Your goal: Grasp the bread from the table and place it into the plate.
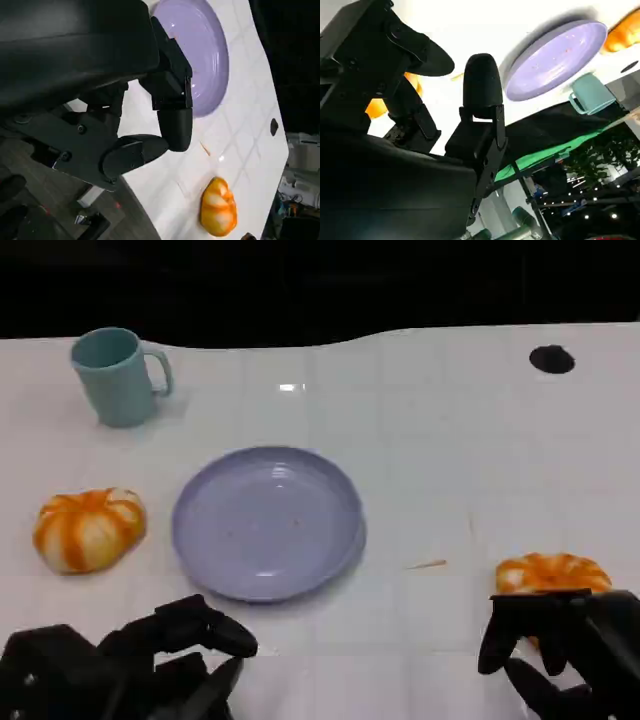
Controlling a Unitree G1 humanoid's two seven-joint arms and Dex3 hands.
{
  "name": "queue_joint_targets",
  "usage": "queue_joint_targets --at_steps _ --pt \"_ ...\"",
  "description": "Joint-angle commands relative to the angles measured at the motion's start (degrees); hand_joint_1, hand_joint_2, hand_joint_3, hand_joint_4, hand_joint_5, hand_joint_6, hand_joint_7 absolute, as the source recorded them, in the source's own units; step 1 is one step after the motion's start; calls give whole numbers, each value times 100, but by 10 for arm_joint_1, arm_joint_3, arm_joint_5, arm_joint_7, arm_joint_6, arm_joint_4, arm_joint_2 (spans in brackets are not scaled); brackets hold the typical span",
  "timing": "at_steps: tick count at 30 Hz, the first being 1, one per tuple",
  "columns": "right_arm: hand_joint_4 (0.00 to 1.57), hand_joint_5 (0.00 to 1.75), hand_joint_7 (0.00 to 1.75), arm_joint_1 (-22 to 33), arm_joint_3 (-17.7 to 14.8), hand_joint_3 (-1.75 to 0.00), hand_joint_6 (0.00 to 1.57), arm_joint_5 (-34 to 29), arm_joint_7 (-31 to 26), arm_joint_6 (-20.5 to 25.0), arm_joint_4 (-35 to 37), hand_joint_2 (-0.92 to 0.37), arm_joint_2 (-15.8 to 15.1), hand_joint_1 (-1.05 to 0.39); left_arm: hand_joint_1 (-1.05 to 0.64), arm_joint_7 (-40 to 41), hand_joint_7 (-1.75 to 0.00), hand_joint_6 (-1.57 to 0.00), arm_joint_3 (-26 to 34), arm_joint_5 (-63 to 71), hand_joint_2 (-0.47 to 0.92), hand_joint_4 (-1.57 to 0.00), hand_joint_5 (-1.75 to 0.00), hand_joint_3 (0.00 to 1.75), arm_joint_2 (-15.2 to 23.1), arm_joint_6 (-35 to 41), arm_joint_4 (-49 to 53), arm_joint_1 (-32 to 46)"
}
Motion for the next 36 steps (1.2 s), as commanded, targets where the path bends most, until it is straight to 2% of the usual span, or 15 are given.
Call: queue_joint_targets --at_steps 1,29,32,36 --pt "98 171 119 -4 -3 -137 97 4 -5 -9 4 -16 -8 -6 -28 -3 -124 -65 4 -2 75 -66 -175 73 8 8 -9 -2" --pt "98 166 111 -5 -4 -135 97 7 -4 -2 5 -15 -5 -6 -26 -4 -126 -64 3 -1 75 -67 -175 75 6 4 -3 -6" --pt "93 167 98 -4 -7 -127 98 -1 -8 1 -3 -19 -6 -5 -26 -6 -126 -64 3 -1 75 -67 -175 75 7 0 -2 -6" --pt "94 138 73 -2 -10 -114 103 -29 -12 13 -23 -20 -11 -8 -26 -4 -126 -64 4 -2 75 -67 -175 75 7 8 -5 -6"
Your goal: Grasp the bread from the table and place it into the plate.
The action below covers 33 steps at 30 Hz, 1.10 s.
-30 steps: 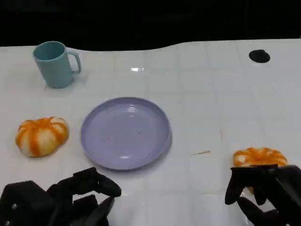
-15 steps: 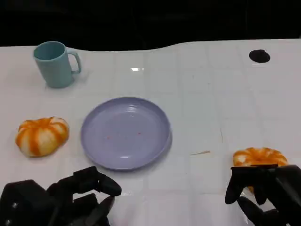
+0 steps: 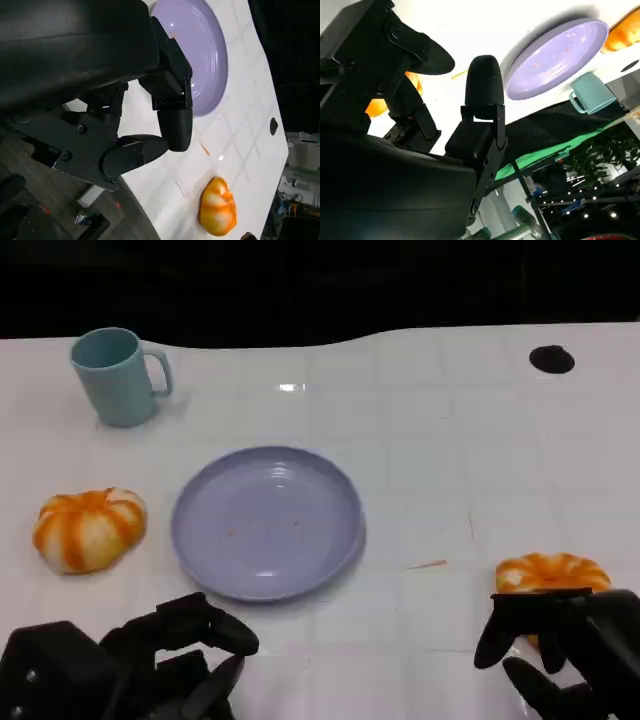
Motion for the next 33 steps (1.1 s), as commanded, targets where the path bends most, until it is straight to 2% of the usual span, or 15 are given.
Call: queue_joint_targets --at_steps 1,3,7,12,15,18,21,25,29,33 --pt "94 126 65 2 -10 -110 104 -29 -6 19 -29 -21 -11 -10 -26 -3 -126 -64 4 -2 75 -67 -175 75 7 5 -5 -2" --pt "95 117 56 5 -11 -106 106 -39 -2 31 -43 -21 -11 -11 -27 -4 -126 -63 4 -3 75 -67 -175 74 7 3 -4 -1" --pt "87 109 40 8 -13 -105 104 -73 7 58 -76 -17 -19 -12 -26 -4 -127 -63 4 -5 75 -66 -175 75 6 5 -5 -2" --pt "82 72 15 15 -15 -90 100 -121 41 103 -128 -23 -35 -19 -25 -3 -128 -63 2 -5 75 -67 -175 75 4 7 -6 -2" --pt "70 54 5 17 -15 -78 91 -137 78 134 -158 -30 -43 -22 -25 0 -128 -63 1 -5 75 -67 -175 75 3 14 -7 -4" --pt "54 40 1 19 -16 -60 77 -149 132 171 -189 -40 -52 -26 -24 -2 -128 -62 0 -3 75 -65 -175 76 1 8 -3 -5" --pt "37 27 1 19 -17 -28 57 -166 181 205 -217 -58 -59 -32 -25 -1 -129 -63 -2 1 74 -64 -175 76 2 5 -1 -6" --pt "28 23 0 18 -17 -12 48 -184 208 230 -239 -66 -60 -34 -26 -1 -129 -63 -2 2 74 -64 -175 77 3 8 0 -8" --pt "21 22 0 6 -11 -6 39 -214 234 253 -247 -70 -59 -37 -25 -2 -130 -63 -2 2 73 -64 -175 78 3 5 4 -11" --pt "19 24 0 -5 -4 -3 37 -232 249 262 -236 -71 -62 -39 -26 -1 -130 -62 -4 4 73 -63 -175 78 3 5 5 -11"
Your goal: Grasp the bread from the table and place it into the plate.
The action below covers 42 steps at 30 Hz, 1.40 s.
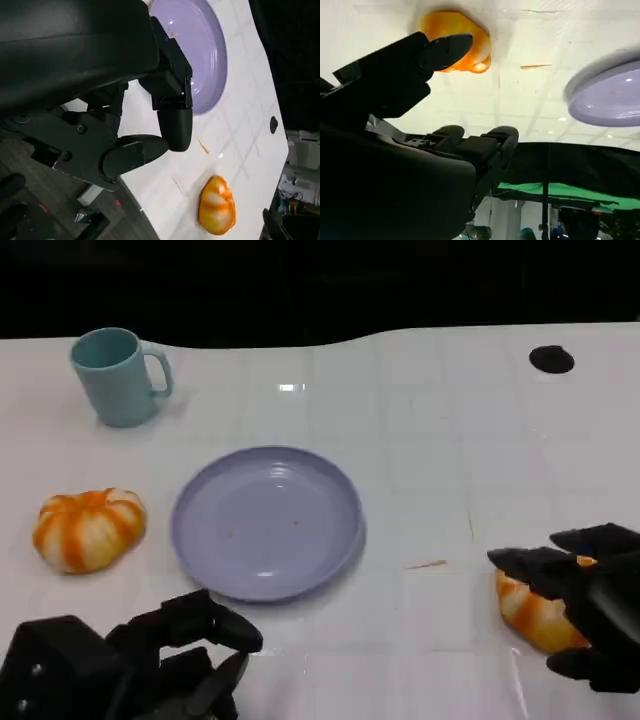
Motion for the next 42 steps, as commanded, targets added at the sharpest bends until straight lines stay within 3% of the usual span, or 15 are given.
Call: queue_joint_targets --at_steps 1,19,28,35,41,42 --pt "18 24 0 -13 2 -3 37 -15 19 11 8 -71 -14 -39 -26 -1 -130 -62 1 2 73 -63 -175 78 4 -4 3 -1" --pt "22 23 2 -103 48 -2 40 -6 26 31 181 -78 -13 -36 -28 1 -130 -63 -2 6 72 -66 -175 77 5 -1 -6 4" --pt "28 21 2 -162 75 -3 45 41 -12 37 307 -85 1 -35 -29 3 -129 -63 -1 2 72 -67 -175 77 3 2 -12 8" --pt "31 18 2 -209 96 -6 49 73 -1 65 382 -92 11 -38 -29 5 -128 -65 1 0 72 -67 -175 77 2 12 -22 11" --pt "42 20 5 -232 97 -13 58 103 -26 86 420 -92 23 -38 -30 5 -126 -66 3 -1 72 -66 -175 75 1 18 -29 13" --pt "52 21 7 -235 96 -15 65 102 -47 90 426 -92 27 -38 -30 5 -125 -66 2 0 72 -66 -175 75 2 15 -29 14"
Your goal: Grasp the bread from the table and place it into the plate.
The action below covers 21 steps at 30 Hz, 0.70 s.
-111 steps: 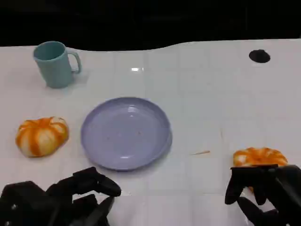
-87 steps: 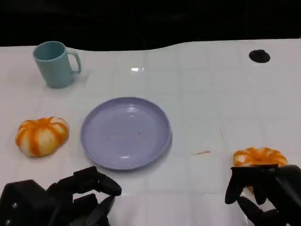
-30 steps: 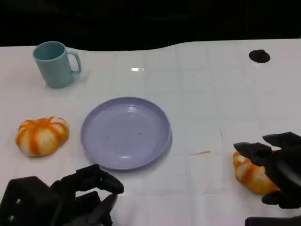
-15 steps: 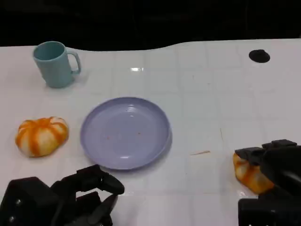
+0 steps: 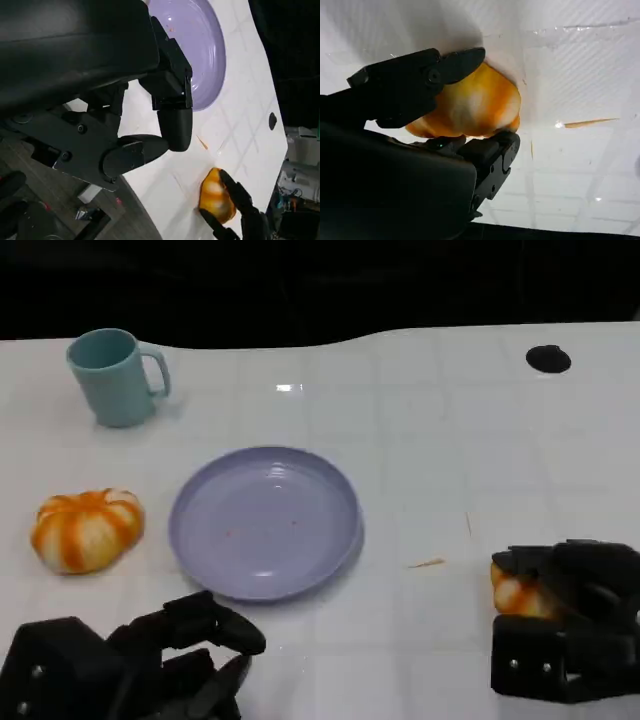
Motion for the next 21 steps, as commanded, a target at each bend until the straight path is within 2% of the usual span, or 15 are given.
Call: queue_joint_targets --at_steps 1,3,4,6,8,10,11,13,14,15,16,18,21 --pt "60 23 8 -11 -7 -16 71 8 -72 18 43 -92 15 -37 -31 4 -125 -66 3 0 72 -66 -175 75 3 2 -10 5" --pt "88 41 10 -13 -12 -9 94 14 -143 -7 64 -92 21 -29 -31 5 -125 -66 3 1 72 -67 -175 75 3 4 -11 5" --pt "93 61 11 -15 -16 -7 104 19 -181 -27 76 -92 23 -25 -31 6 -125 -66 3 0 72 -67 -175 75 2 6 -12 5" --pt "87 135 14 -20 -16 -7 119 27 -232 -57 96 -92 22 -16 -30 6 -125 -66 3 -1 72 -67 -175 75 1 8 -14 5" --pt "86 162 17 -24 -12 -8 124 29 -266 -82 106 -92 18 -13 -29 6 -125 -66 3 -2 73 -66 -175 76 1 10 -15 4" --pt "88 172 22 -27 -10 -12 128 33 -288 -102 112 -92 15 -10 -28 5 -125 -65 3 -2 73 -66 -175 76 1 13 -18 4" --pt "89 173 27 -28 -9 -26 127 35 -295 -110 115 -85 14 -9 -28 6 -125 -65 3 -2 73 -66 -175 76 1 14 -19 4" --pt "90 174 50 -29 -8 -80 120 37 -306 -121 119 -56 13 -9 -28 6 -125 -65 4 -4 73 -66 -175 76 0 16 -20 5" --pt "90 174 56 -30 -8 -90 118 38 -307 -124 117 -51 14 -9 -28 5 -125 -65 3 -1 73 -66 -175 76 1 12 -19 5" --pt "90 175 75 -30 -9 -99 109 40 -307 -126 116 -46 14 -10 -28 5 -125 -65 3 2 73 -66 -175 76 2 9 -19 5" --pt "90 175 86 -31 -9 -102 105 41 -307 -127 116 -44 15 -10 -28 5 -125 -65 2 3 73 -66 -175 76 2 9 -19 5" --pt "90 175 95 -33 -10 -104 100 43 -314 -134 118 -43 17 -10 -29 6 -125 -65 3 2 73 -66 -175 76 1 11 -19 4" --pt "90 175 98 -35 -11 -103 98 49 -324 -142 122 -43 19 -10 -28 4 -125 -65 1 4 73 -67 -175 76 2 6 -14 3"
